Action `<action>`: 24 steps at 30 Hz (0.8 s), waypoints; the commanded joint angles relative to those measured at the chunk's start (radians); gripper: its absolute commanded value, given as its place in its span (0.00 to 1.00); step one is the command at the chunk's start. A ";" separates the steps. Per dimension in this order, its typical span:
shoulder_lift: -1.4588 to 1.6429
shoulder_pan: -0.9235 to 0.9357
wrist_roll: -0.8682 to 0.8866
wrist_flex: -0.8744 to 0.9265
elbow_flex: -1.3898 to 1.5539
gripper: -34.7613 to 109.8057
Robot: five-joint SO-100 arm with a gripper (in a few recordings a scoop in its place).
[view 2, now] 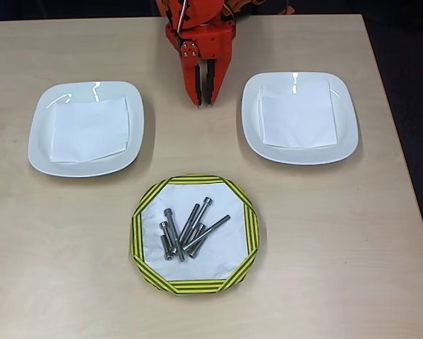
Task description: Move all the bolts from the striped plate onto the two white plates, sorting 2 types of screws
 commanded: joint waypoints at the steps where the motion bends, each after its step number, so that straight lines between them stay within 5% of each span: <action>1: -0.002 -0.017 0.009 0.020 0.005 0.27; 24: 0.008 0.002 0.017 0.028 -0.006 0.27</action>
